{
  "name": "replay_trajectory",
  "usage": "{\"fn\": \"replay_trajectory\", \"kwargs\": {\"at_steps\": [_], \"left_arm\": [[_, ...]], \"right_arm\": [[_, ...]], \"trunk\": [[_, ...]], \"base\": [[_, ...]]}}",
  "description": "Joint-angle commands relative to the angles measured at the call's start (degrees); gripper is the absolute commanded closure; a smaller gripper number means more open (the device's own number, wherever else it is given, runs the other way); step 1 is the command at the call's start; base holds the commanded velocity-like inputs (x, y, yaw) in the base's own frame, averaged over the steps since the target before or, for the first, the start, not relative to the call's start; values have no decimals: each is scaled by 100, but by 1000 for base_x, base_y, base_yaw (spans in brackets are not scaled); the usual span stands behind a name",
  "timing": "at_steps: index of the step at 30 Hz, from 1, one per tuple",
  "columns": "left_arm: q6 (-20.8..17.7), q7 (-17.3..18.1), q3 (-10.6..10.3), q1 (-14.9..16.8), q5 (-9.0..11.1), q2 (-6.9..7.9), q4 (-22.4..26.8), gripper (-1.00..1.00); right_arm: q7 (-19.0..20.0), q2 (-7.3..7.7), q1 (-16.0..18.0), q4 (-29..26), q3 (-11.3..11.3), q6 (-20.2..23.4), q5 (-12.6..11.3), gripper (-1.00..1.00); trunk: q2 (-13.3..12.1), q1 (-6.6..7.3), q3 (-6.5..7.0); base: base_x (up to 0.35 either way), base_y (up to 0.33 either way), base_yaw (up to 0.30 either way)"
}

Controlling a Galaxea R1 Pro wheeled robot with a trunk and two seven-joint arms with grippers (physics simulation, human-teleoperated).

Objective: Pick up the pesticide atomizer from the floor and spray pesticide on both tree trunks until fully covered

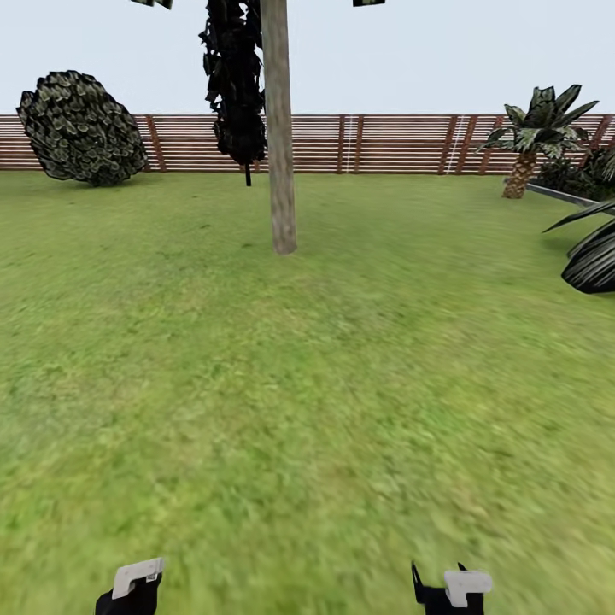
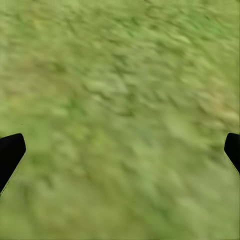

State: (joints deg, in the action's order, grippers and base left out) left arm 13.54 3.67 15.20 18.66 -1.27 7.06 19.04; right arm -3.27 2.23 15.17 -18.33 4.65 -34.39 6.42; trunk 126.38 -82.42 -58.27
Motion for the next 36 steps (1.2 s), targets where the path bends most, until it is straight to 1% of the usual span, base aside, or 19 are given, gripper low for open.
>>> {"fn": "replay_trajectory", "kwargs": {"at_steps": [1,10,26,36], "left_arm": [[17,38,45,5,-13,-3,-5,100],[17,41,45,6,-14,-3,-6,100],[17,38,45,6,-14,-3,-6,100],[17,39,45,5,-12,-3,-5,100]], "right_arm": [[-25,-3,3,5,27,-15,61,-100],[-25,-3,3,5,27,-15,62,-100],[-25,-3,3,5,27,-15,63,-100],[-25,-3,3,5,27,-15,63,-100]], "trunk": [[1,-3,-4],[1,-3,-4],[1,-3,-4],[1,-3,-4]], "base": [[339,0,0],[339,0,21],[339,0,251],[339,0,27]]}}
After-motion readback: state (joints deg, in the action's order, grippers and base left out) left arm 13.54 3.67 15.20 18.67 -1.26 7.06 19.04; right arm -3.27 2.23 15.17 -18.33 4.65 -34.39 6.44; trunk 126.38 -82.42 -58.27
